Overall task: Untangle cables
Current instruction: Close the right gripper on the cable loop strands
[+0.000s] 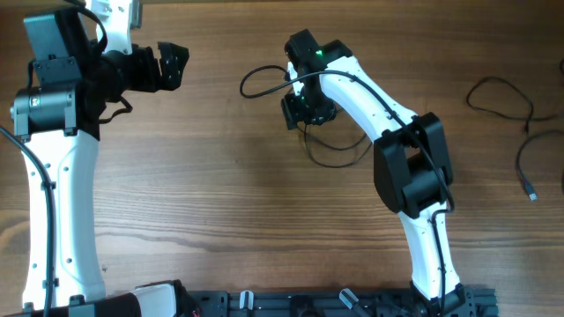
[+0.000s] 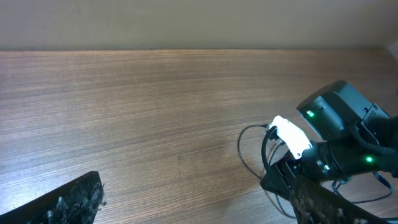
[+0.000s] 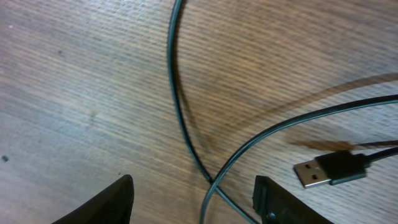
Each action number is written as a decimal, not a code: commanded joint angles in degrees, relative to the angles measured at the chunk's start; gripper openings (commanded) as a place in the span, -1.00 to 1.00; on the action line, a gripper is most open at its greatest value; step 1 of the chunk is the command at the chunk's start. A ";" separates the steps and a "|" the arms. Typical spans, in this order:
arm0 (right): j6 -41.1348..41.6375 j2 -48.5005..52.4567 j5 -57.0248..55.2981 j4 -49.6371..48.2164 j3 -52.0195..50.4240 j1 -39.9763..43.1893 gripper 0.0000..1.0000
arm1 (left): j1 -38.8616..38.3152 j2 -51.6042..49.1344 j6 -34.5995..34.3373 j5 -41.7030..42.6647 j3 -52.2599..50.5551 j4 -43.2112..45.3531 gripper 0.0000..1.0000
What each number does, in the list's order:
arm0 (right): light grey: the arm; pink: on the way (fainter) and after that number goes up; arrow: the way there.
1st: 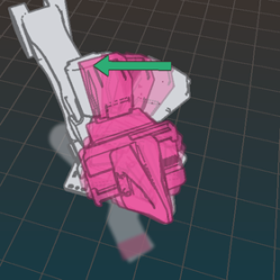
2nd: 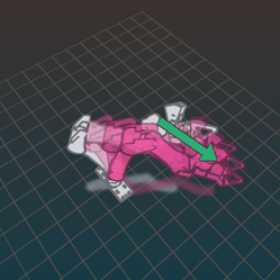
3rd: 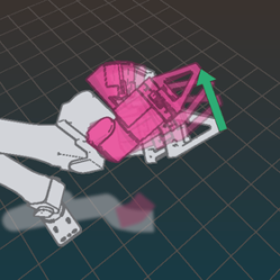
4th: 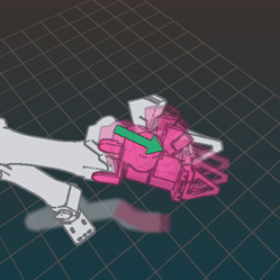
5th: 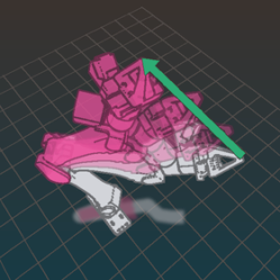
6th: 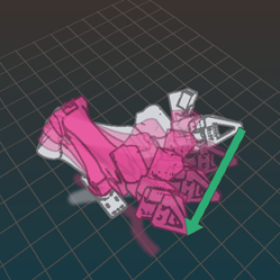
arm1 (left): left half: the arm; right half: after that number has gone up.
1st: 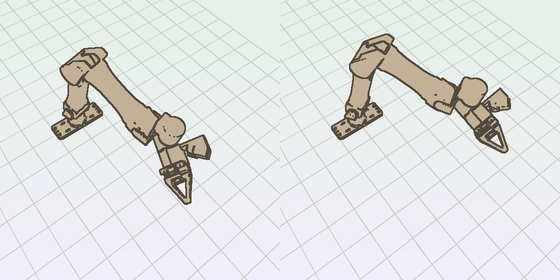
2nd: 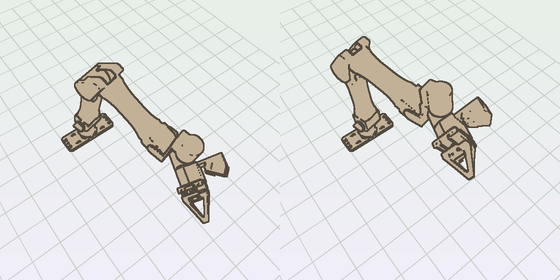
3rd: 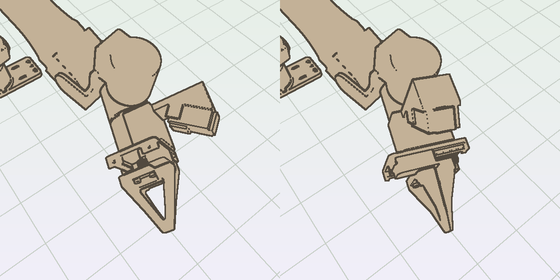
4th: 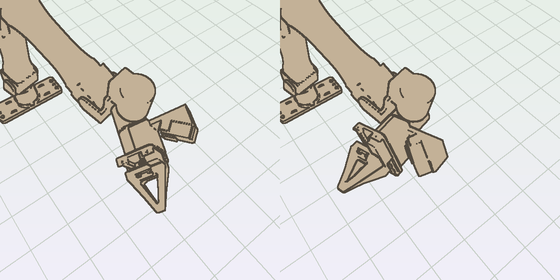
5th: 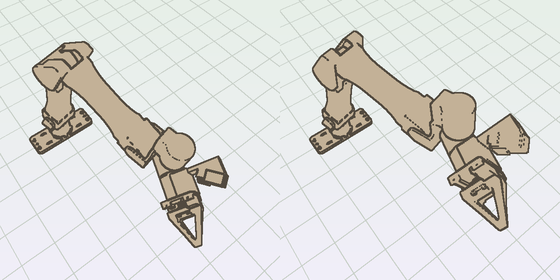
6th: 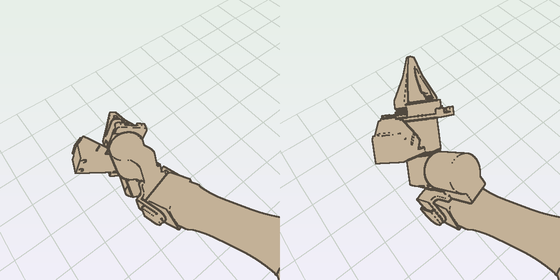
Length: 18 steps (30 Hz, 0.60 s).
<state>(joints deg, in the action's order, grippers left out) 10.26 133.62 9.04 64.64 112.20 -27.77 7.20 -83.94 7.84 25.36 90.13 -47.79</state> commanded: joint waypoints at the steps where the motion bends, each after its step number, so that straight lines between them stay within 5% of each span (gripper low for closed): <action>1: 0.20 0.04 -3.06 -0.68 -1.22 -0.09 0.28 | 0.31 1.55 0.92 1.16 -0.22 -0.15 0.97; 18: -3.69 0.04 -2.75 -5.05 -6.19 -0.07 0.26 | 0.00 2.32 0.92 1.16 -0.22 -0.04 0.98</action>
<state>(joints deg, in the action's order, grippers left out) 9.98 133.62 6.98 60.31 106.50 -27.77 7.20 -82.91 7.84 25.36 90.13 -47.97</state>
